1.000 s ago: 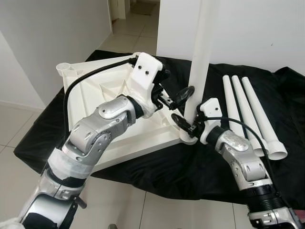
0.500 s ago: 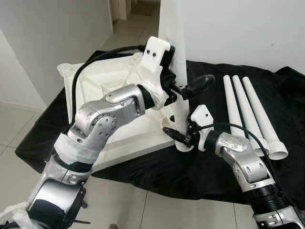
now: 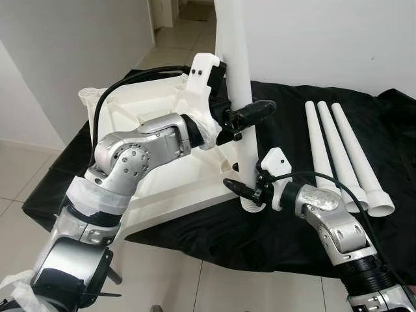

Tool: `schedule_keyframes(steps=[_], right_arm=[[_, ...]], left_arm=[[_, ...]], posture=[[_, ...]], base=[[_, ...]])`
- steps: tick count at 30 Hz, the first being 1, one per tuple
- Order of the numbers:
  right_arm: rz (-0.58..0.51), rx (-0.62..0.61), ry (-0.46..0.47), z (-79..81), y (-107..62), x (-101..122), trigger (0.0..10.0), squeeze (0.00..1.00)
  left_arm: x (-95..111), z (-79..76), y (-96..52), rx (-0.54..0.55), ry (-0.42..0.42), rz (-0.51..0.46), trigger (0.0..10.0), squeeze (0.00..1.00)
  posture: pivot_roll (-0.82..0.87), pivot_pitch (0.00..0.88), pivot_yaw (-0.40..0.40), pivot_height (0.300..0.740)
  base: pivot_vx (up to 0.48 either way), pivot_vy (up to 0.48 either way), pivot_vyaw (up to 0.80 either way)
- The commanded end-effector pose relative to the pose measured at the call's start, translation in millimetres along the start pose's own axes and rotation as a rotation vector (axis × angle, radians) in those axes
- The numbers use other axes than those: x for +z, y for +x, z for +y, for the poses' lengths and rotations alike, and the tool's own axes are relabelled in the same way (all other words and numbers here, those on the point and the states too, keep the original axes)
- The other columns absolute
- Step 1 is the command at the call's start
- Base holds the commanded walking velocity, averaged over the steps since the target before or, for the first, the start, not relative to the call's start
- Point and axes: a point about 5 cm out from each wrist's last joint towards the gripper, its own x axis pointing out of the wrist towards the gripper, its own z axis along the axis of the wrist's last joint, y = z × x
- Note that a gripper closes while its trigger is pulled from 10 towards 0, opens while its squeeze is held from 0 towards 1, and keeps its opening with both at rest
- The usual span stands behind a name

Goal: Building children table

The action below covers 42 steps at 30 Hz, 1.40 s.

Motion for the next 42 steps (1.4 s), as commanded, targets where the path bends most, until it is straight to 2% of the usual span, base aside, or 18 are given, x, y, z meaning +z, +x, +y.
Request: schedule_keyframes(steps=[1, 2, 3, 4, 5, 8, 10, 14, 15, 22, 26, 27, 32, 37, 38, 39, 41, 42], right_arm=[[-0.008, -0.033, 0.002, -2.9, -0.6, 0, 10.0, 0.00], [-0.008, -0.033, 0.002, -2.9, -0.6, 0, 10.0, 0.00], [-0.011, -0.048, 0.008, -4.2, -0.3, 0, 10.0, 0.00], [-0.019, -0.079, 0.044, -7.4, 0.3, 1, 10.0, 0.00], [-0.042, -0.112, 0.087, -11.9, 0.8, 3, 10.0, 1.00], [-0.062, -0.129, 0.117, -14.8, 0.7, 5, 10.0, 1.00], [-0.105, -0.161, 0.129, -18.6, 0.1, 12, 10.0, 1.00], [-0.117, -0.185, 0.126, -20.5, 0.2, 14, 10.0, 1.00], [-0.118, -0.216, 0.110, -22.4, 0.0, 15, 10.0, 0.00], [-0.121, -0.296, 0.109, -20.0, 8.0, 15, 10.0, 0.00], [-0.122, -0.297, 0.112, -19.8, 8.4, 15, 10.0, 0.00], [-0.143, -0.394, 0.121, -19.2, 17.4, 19, 10.0, 0.00], [-0.156, -0.476, 0.119, -19.7, 24.3, 23, 10.0, 0.00], [-0.182, -0.555, 0.124, -22.3, 31.9, 31, 10.0, 0.00], [-0.196, -0.594, 0.113, -24.0, 34.2, 35, 10.0, 0.00], [-0.196, -0.594, 0.113, -24.0, 34.2, 35, 10.0, 0.00], [-0.208, -0.663, 0.125, -27.1, 36.7, 38, 10.0, 0.00], [-0.210, -0.708, 0.135, -29.3, 37.1, 38, 10.0, 0.00]], left_arm=[[11, -30.0, -5.7, -0.571, 0.041, -0.039, 0.0, 0.00], [11, -30.0, -5.7, -0.571, 0.041, -0.039, 0.0, 0.00], [12, -29.9, -5.5, -0.562, 0.063, -0.045, 8.8, 0.00], [14, -28.4, -4.7, -0.539, 0.069, -0.044, 8.8, 0.00], [18, -26.4, -1.3, -0.500, 0.069, -0.057, 10.0, 0.00], [21, -24.8, 1.8, -0.469, 0.056, -0.057, 10.0, 0.00], [30, -18.1, 11.4, -0.339, 0.051, -0.061, 10.0, 0.00], [34, -15.7, 14.0, -0.299, 0.058, -0.074, 10.0, 0.00], [40, -13.1, 15.7, -0.251, 0.082, -0.107, 10.0, 0.00], [45, 6.5, 29.6, -0.069, 0.080, -0.104, 10.0, 0.00], [45, 6.8, 29.9, -0.066, 0.080, -0.106, 10.0, 0.00], [48, 9.3, 39.8, -0.003, 0.059, -0.098, 10.0, 0.00], [50, 7.3, 48.0, 0.036, 0.065, -0.102, 10.0, 0.00], [52, 4.8, 60.3, 0.076, 0.128, -0.113, 10.0, 0.00], [51, 7.0, 66.0, 0.138, 0.207, -0.098, 10.0, 0.00], [51, 7.0, 66.0, 0.138, 0.207, -0.098, 10.0, 0.00], [50, 10.7, 72.7, 0.234, 0.307, -0.077, 10.0, 0.00], [50, 11.4, 74.6, 0.252, 0.320, -0.076, 10.0, 0.00]], posture=[[-0.08, 0.000, 0.035, 0.740], [-0.08, 0.000, 0.035, 0.740], [-0.08, 0.000, 0.035, 0.740], [-0.08, 0.000, 0.034, 0.740], [-0.08, 0.000, 0.034, 0.740], [-0.08, 0.000, 0.034, 0.740], [-0.08, 0.000, 0.036, 0.740], [-0.08, 0.000, 0.036, 0.740], [-0.08, 0.000, 0.039, 0.740], [-0.08, 0.000, 0.041, 0.740], [-0.08, 0.000, 0.041, 0.740], [-0.08, 0.000, 0.044, 0.740], [-0.08, 0.000, 0.045, 0.740], [-0.08, 0.000, 0.041, 0.740], [-0.08, 0.000, 0.039, 0.740], [-0.08, 0.000, 0.039, 0.740], [-0.08, 0.000, 0.039, 0.740], [-0.08, 0.000, 0.040, 0.740]], base=[[0.000, 0.000, 0.00], [0.000, 0.000, 0.00], [0.000, 0.000, 0.00], [0.000, 0.000, 0.00], [0.000, 0.000, 0.00], [0.000, 0.000, 0.00], [0.000, 0.000, 0.00], [0.000, 0.000, 0.00], [0.000, 0.000, 0.00], [0.000, 0.000, 0.00], [0.000, 0.000, 0.00], [0.000, 0.000, 0.00], [0.000, 0.000, 0.00], [0.000, 0.000, 0.00], [0.000, 0.000, 0.00], [0.000, 0.000, 0.00], [0.000, 0.000, 0.00], [0.000, 0.000, 0.00]])
